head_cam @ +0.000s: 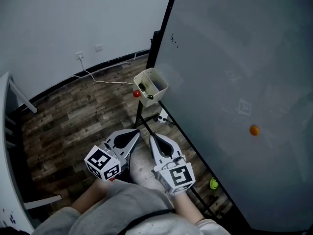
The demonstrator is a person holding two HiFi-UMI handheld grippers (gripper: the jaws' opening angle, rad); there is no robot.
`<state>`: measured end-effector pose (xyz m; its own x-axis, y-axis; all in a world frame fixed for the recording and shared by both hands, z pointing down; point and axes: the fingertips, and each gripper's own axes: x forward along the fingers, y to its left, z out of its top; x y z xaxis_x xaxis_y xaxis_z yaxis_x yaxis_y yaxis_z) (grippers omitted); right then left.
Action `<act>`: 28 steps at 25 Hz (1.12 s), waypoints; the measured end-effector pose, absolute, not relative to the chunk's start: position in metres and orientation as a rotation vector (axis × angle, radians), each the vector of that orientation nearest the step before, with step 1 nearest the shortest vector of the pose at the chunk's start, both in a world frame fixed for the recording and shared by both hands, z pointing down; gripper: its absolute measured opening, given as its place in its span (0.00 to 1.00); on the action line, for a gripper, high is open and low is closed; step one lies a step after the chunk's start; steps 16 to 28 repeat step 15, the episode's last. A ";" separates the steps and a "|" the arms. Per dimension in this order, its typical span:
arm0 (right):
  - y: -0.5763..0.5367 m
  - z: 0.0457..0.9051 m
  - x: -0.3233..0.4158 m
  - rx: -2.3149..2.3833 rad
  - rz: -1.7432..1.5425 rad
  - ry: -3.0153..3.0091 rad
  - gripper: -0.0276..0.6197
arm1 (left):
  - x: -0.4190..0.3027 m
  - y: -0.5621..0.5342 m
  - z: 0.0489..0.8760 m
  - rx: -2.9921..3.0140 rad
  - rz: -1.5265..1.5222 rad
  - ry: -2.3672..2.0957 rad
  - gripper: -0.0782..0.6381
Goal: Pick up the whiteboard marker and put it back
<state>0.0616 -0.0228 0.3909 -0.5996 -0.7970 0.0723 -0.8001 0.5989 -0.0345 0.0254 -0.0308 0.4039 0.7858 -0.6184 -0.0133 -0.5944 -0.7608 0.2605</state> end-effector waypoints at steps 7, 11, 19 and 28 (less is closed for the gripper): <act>0.013 0.389 0.061 1.308 0.095 -2.786 0.07 | 0.025 0.008 0.401 2.729 -0.147 -0.985 0.13; 0.037 0.391 0.062 1.269 0.108 -2.791 0.07 | 0.026 0.032 0.400 2.723 -0.154 -1.008 0.13; 0.064 0.389 0.067 1.268 0.111 -2.791 0.07 | 0.033 0.060 0.399 2.715 -0.153 -1.024 0.13; 0.064 0.389 0.067 1.268 0.111 -2.791 0.07 | 0.033 0.060 0.399 2.715 -0.153 -1.024 0.13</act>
